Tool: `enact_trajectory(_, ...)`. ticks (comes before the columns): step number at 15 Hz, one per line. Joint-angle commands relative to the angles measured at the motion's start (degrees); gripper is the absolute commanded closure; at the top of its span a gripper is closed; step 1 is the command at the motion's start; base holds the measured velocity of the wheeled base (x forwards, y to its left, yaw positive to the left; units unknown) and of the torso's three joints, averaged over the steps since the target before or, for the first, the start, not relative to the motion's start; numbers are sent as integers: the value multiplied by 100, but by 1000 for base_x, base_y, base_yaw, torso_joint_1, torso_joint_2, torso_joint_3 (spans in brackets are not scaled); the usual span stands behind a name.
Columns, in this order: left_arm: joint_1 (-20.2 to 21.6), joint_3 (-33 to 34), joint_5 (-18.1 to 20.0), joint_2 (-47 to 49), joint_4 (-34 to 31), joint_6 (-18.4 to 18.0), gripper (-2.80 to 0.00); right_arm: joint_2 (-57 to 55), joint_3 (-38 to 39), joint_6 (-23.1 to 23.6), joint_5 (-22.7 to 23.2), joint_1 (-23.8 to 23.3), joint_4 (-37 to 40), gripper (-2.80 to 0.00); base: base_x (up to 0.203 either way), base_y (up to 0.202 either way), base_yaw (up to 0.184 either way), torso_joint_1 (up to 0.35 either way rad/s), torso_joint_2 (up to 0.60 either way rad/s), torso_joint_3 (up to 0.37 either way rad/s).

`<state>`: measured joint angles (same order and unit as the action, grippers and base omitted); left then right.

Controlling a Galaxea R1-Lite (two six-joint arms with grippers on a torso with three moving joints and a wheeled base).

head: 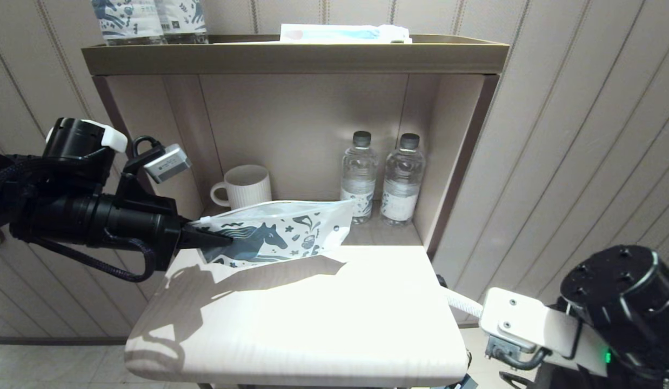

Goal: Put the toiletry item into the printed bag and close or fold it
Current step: Pick up the comb

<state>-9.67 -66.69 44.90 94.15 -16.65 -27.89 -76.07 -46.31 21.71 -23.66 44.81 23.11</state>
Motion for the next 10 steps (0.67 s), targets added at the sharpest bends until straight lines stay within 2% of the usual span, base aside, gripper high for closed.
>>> enact_trajectory(1, 0, 17, 28, 3, 18, -15, 0, -254, 9, 15, -93, 1, 8, -280, 0, 0, 0, 0, 0, 0)
enact_trajectory(5, 0, 51, 54, -7, 47, -6, 0, -643, 24, 25, -187, -26, -629, -280, 0, 0, 0, 0, 0, 0)
enact_trajectory(10, 0, 78, 56, -2, 56, -15, 0, -854, 25, 30, -297, -174, -721, -280, 0, 0, 0, 0, 0, 0)
